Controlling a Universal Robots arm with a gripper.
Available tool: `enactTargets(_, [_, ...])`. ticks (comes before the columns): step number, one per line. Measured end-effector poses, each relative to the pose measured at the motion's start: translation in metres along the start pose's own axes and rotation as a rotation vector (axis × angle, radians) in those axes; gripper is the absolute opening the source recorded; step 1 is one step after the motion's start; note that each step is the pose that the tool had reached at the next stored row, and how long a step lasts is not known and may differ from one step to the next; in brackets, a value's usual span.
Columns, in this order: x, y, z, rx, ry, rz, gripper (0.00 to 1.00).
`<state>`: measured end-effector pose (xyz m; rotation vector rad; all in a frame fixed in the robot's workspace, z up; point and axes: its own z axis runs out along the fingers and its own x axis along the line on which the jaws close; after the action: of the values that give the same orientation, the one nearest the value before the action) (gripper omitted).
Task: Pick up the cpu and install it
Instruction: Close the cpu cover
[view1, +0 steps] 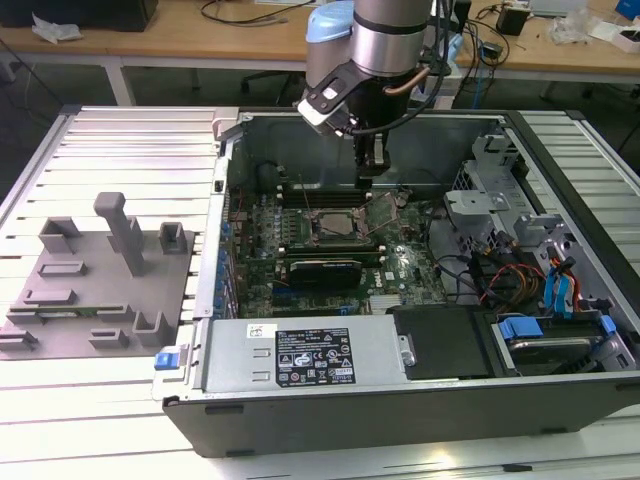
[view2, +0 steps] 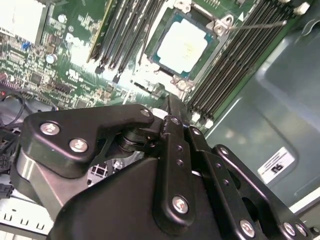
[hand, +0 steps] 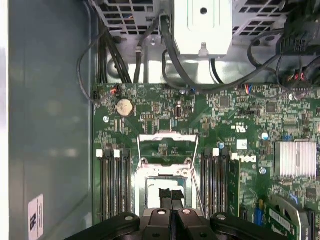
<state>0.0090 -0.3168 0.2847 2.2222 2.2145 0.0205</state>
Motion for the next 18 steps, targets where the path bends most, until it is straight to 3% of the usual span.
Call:
enactTargets(2, [0.0, 0.0108, 0.0002, -0.0001, 0.0001, 0.0, 0.11])
enactTargets(12, [0.0001, 0.0364, 0.0004, 0.0, 0.0, 0.0, 0.11])
enactTargets(18, [0.0002, 0.0602, 0.0008, 0.0, 0.0001, 0.0, 0.11])
